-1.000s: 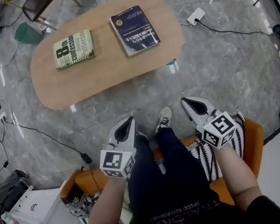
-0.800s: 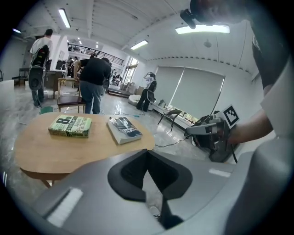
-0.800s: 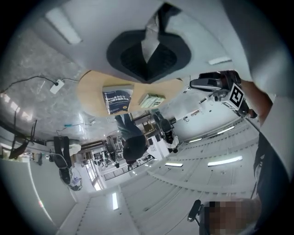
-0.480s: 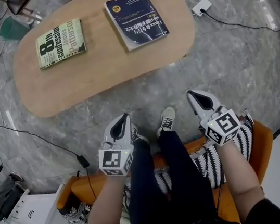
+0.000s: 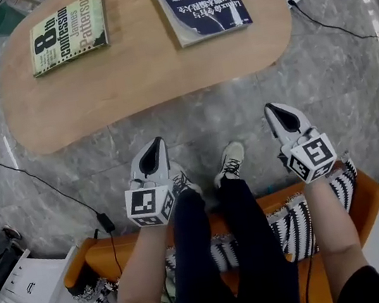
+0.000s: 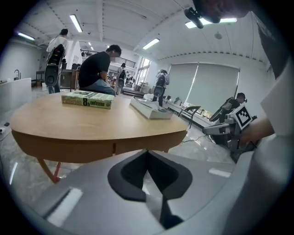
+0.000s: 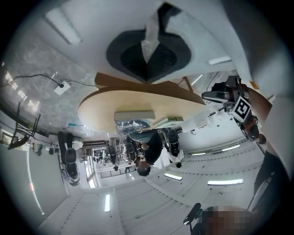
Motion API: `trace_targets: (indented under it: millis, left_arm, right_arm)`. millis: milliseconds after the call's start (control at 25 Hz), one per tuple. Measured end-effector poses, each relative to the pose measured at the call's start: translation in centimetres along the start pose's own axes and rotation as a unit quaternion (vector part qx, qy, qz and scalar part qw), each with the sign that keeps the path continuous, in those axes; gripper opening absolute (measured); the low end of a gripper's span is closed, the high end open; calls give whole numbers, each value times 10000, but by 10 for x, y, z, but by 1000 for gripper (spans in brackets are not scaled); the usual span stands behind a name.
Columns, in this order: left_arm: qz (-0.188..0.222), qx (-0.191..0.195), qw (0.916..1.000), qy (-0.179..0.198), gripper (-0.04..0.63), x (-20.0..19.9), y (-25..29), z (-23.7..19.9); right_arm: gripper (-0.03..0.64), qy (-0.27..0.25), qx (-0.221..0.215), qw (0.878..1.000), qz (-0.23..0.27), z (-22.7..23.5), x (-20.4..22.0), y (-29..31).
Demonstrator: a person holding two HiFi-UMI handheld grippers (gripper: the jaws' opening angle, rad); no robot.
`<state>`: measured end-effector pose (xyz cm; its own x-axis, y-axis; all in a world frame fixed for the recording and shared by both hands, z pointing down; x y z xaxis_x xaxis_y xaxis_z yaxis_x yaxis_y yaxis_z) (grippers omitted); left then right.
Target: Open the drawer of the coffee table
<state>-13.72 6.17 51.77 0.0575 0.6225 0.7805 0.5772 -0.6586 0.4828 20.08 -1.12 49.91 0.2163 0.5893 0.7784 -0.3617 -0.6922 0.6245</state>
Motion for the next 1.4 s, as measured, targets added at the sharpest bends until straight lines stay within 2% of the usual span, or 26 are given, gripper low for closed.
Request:
trace_targets:
  millis: [240, 440, 680, 760, 840, 920, 1040, 1240, 1400]
  left_arm:
    - [108, -235, 9997, 43, 3, 29, 21, -36]
    - [170, -390, 9991, 74, 3, 52, 38, -57]
    - [286, -562, 9980, 50, 3, 62, 49, -93]
    - [307, -547, 9980, 100, 54, 64, 57, -102]
    - [320, -526, 9979, 181, 64, 66, 64, -109]
    - [333, -502, 9978, 265, 100, 67, 70, -114]
    - [369, -467, 9976, 365, 134, 68, 77, -119]
    - [518, -383, 9968, 476, 151, 68, 85, -122]
    - [562, -428, 9959, 565, 161, 68, 87, -122]
  right_arm:
    - [0, -103, 146, 9998, -45, 25, 39, 42]
    - [19, 143, 270, 9995, -68, 51, 69, 67]
    - [45, 68, 335, 9994, -101, 67, 83, 100]
    - [57, -10, 347, 9993, -131, 73, 87, 111]
    - [71, -94, 366, 9991, -188, 79, 93, 121]
    - [92, -158, 392, 9989, -218, 85, 98, 130]
    - [162, -274, 398, 9986, -229, 95, 101, 138]
    - [249, -560, 365, 9977, -114, 102, 98, 149]
    - [255, -771, 191, 9968, -62, 102, 96, 161]
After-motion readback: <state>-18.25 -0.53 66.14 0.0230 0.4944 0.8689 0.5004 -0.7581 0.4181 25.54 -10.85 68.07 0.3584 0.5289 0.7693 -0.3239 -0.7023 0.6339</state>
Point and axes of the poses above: the fingertips, and each gripper's own axes: y forward along the fingers, z to its right, x out of its underside, the point moved 8 cm from there along -y, backward along the fingers, and after that the axes turned 15 degrees about x, right-handed, at the moved point
